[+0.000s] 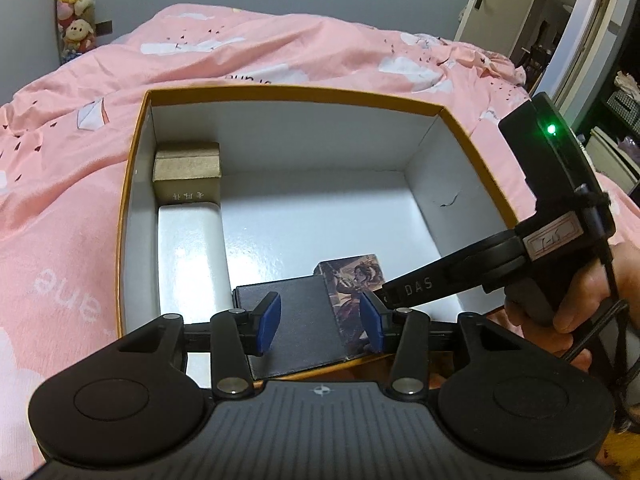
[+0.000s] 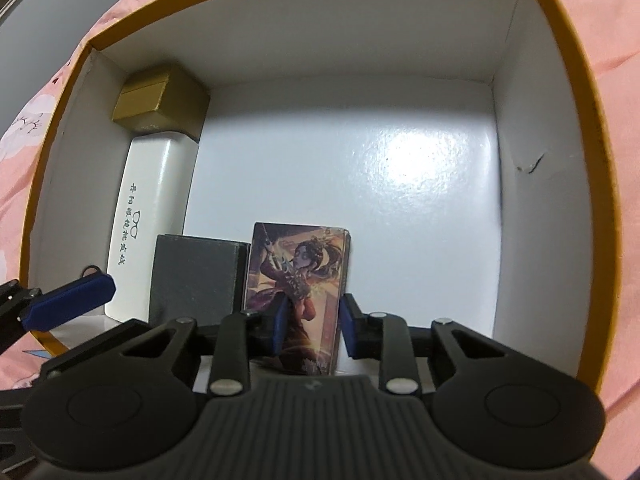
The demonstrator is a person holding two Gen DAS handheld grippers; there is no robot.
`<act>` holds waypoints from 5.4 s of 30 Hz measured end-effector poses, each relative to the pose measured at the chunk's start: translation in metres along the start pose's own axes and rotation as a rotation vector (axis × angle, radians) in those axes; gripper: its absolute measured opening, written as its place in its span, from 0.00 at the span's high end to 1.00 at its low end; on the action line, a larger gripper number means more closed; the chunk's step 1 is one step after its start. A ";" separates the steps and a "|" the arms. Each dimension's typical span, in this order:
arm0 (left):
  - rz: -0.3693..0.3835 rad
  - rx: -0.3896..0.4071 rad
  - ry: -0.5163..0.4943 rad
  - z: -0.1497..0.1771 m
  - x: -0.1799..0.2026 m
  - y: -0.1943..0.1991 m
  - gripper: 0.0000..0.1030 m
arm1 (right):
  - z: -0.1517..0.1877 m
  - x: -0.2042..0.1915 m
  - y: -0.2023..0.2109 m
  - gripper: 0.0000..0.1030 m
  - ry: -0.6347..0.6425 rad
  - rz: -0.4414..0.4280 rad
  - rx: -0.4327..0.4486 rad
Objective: Organize objects
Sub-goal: 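Open both grippers to release the items and withdraw from the box, then move the left gripper to the pink keychain pouch while the right gripper approaches the pink wallet, then grasp the pink pouch with the left gripper while the right gripper grasps the pink wallet, then carry the pink pouch and pink wallet over the orange box with both grippers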
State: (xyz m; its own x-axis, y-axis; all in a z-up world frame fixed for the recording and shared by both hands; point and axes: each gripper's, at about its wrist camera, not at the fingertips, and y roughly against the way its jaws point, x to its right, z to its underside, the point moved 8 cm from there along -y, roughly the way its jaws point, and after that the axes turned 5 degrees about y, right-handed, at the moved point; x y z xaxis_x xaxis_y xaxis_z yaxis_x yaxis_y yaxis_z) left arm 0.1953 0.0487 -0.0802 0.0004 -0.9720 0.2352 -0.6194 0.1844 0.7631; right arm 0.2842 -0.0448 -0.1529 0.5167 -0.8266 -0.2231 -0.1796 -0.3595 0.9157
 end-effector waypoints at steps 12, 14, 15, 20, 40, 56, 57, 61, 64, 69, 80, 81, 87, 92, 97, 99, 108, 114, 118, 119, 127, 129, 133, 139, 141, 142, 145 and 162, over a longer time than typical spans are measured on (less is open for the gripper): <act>-0.040 0.091 -0.040 0.008 0.011 0.038 0.49 | 0.032 -0.023 0.080 0.61 0.162 0.101 0.377; -0.044 0.109 -0.037 0.011 0.012 0.046 0.49 | 0.033 -0.036 0.088 0.61 0.178 0.124 0.407; -0.044 0.115 -0.036 0.012 0.013 0.049 0.49 | 0.039 -0.038 0.092 0.60 0.187 0.136 0.421; -0.009 0.108 -0.026 0.023 0.015 0.062 0.49 | 0.063 -0.045 0.105 0.59 0.209 0.188 0.480; 0.042 -0.133 0.201 0.100 -0.021 0.063 0.42 | 0.147 -0.051 0.124 0.49 0.198 0.238 0.466; 0.047 -0.332 0.316 0.132 -0.030 0.021 0.31 | 0.159 -0.055 0.100 0.44 0.189 0.170 0.363; 0.050 -0.343 0.321 0.134 -0.030 0.018 0.32 | 0.159 -0.055 0.099 0.44 0.192 0.171 0.362; 0.069 -0.355 0.348 0.136 -0.030 0.010 0.35 | 0.159 -0.056 0.099 0.44 0.199 0.172 0.359; 0.075 -0.348 0.337 0.138 -0.029 0.010 0.45 | 0.159 -0.055 0.097 0.44 0.197 0.170 0.354; 0.050 -0.307 0.311 0.138 -0.029 0.022 0.67 | 0.158 -0.059 0.099 0.44 0.218 0.173 0.360; 0.009 -0.177 0.182 0.120 -0.018 0.068 0.83 | 0.153 -0.063 0.100 0.45 0.242 0.171 0.365; 0.006 -0.172 0.174 0.118 -0.016 0.068 0.83 | 0.151 -0.063 0.100 0.45 0.245 0.169 0.366; -0.007 -0.144 0.159 0.114 -0.013 0.076 0.83 | 0.140 -0.071 0.101 0.45 0.271 0.136 0.371; -0.052 -0.061 0.145 0.098 -0.022 0.088 0.84 | 0.128 -0.078 0.100 0.45 0.285 0.112 0.366; -0.101 -0.009 0.181 0.082 -0.046 0.094 0.84 | 0.112 -0.084 0.092 0.53 0.287 0.061 0.325; -0.116 -0.001 0.185 0.078 -0.052 0.092 0.84 | 0.106 -0.089 0.087 0.53 0.279 0.021 0.300; -0.179 -0.065 0.173 0.091 -0.066 0.063 0.84 | 0.083 -0.112 0.035 0.53 0.321 -0.038 0.110; -0.190 -0.084 0.176 0.096 -0.070 0.059 0.84 | 0.073 -0.101 0.006 0.43 0.333 0.011 -0.034; -0.194 -0.092 0.173 0.098 -0.071 0.055 0.84 | 0.073 -0.097 -0.011 0.42 0.316 -0.020 -0.111; -0.194 -0.094 0.175 0.099 -0.071 0.054 0.84 | 0.073 -0.097 -0.014 0.38 0.317 -0.022 -0.122; -0.196 -0.102 0.177 0.099 -0.072 0.049 0.84 | 0.079 -0.091 -0.032 0.32 0.252 -0.112 -0.184; -0.196 -0.101 0.178 0.098 -0.072 0.048 0.84 | 0.080 -0.090 -0.029 0.37 0.253 -0.112 -0.171; -0.196 -0.099 0.179 0.099 -0.071 0.048 0.84 | 0.081 -0.088 -0.008 0.58 0.226 -0.102 -0.126; -0.202 -0.097 0.170 0.099 -0.070 0.048 0.84 | 0.088 -0.101 0.029 0.77 0.209 -0.175 -0.042; -0.202 -0.097 0.170 0.099 -0.070 0.048 0.84 | 0.088 -0.107 0.035 0.77 0.208 -0.200 -0.024; -0.201 -0.097 0.171 0.100 -0.070 0.048 0.84 | 0.090 -0.109 0.035 0.77 0.206 -0.198 -0.017; -0.203 -0.096 0.172 0.100 -0.069 0.048 0.84 | 0.087 -0.111 0.024 0.76 0.166 -0.180 -0.016; -0.148 -0.028 0.173 0.096 -0.060 0.066 0.84 | 0.099 -0.106 0.056 0.79 0.148 -0.152 0.137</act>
State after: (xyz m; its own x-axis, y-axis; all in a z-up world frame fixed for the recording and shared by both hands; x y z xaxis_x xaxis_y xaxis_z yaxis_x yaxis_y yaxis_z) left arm 0.0785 0.1048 -0.1014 0.2260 -0.9497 0.2168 -0.5803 0.0476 0.8130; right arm 0.1364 -0.0206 -0.1116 0.6617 -0.6897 -0.2941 -0.1970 -0.5384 0.8193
